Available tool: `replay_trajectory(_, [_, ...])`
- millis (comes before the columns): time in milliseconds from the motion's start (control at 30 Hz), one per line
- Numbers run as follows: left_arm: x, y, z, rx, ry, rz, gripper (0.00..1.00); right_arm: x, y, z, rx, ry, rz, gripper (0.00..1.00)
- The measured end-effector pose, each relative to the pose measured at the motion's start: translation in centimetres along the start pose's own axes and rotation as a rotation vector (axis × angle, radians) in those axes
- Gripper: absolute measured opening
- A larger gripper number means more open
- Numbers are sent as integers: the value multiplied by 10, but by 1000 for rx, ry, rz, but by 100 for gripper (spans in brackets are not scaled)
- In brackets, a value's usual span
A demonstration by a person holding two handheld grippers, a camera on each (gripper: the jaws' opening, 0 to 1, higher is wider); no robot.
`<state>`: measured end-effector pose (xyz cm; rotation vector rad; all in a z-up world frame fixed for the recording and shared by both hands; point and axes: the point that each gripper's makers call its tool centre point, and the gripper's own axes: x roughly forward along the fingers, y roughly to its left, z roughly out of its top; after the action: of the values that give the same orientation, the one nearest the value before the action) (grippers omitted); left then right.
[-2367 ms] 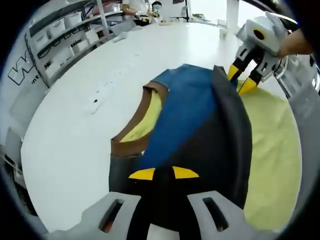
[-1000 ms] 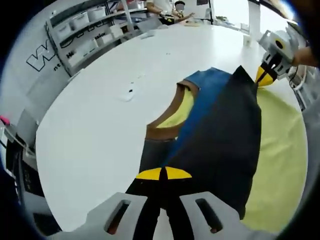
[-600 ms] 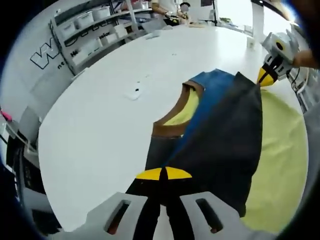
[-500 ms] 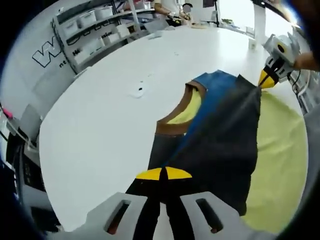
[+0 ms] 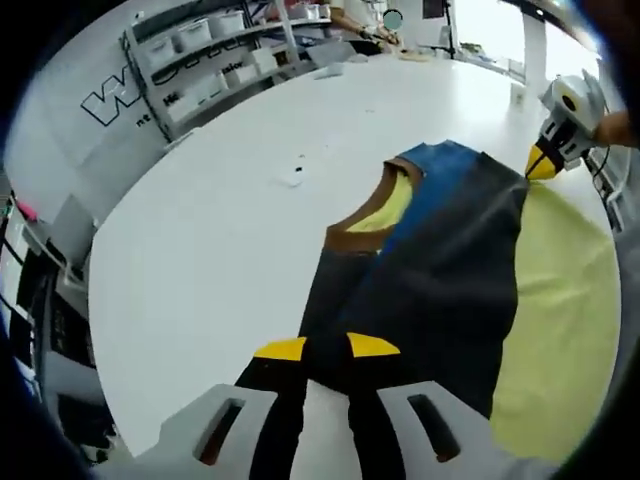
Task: Fold the garment on the visible template until the final outline fits inside the template.
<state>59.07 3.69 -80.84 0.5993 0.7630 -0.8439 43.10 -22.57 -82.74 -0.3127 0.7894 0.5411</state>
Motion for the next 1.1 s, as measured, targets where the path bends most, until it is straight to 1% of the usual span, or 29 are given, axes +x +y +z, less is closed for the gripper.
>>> replay_trajectory(67, [-2, -3, -2, -25, -12, -12, 21, 0, -3, 1, 4, -11, -15, 0])
replay_trajectory(133, [-5, -9, -6, -35, -20, -24, 24, 0, -2, 4, 10, -24, -13, 0])
replay_trajectory(200, [-9, -13, -11, -33, -24, -33, 26, 4, -2, 6, 3, -32, -6, 5])
replay_trajectory(333, [-19, -22, -20, -50, -37, -45, 30, 7, 1, 13, -12, -46, 3, 8])
replay_trajectory(500, [-30, -35, -31, -69, -45, -56, 33, 11, 10, 17, -41, -45, 27, 11])
replay_trajectory(667, [-37, -51, -37, -120, -58, -74, 35, 12, 17, 17, -57, -44, 42, 15])
replay_trajectory(867, [-40, -73, -42, -144, -57, -107, 37, 16, 19, 11, -117, -7, 35, 13])
replay_trajectory(967, [-41, -83, -46, -107, -38, -108, 36, 17, 13, 8, -141, 17, 12, 6])
replay_trajectory(1000, [-39, -84, -52, -53, -12, -99, 34, 17, 12, 8, -137, 15, 10, 4])
replay_trajectory(1033, [-38, -83, -58, -21, 15, -82, 33, 16, 10, 8, -130, 18, 5, 2])
replay_trajectory(1067, [-36, -75, -68, 41, 68, -29, 30, 16, 9, 8, -129, 18, 0, 1])
replay_trajectory(1100, [-35, -80, -68, 44, 62, -50, 25, 15, 7, 9, -125, 18, -7, 0])
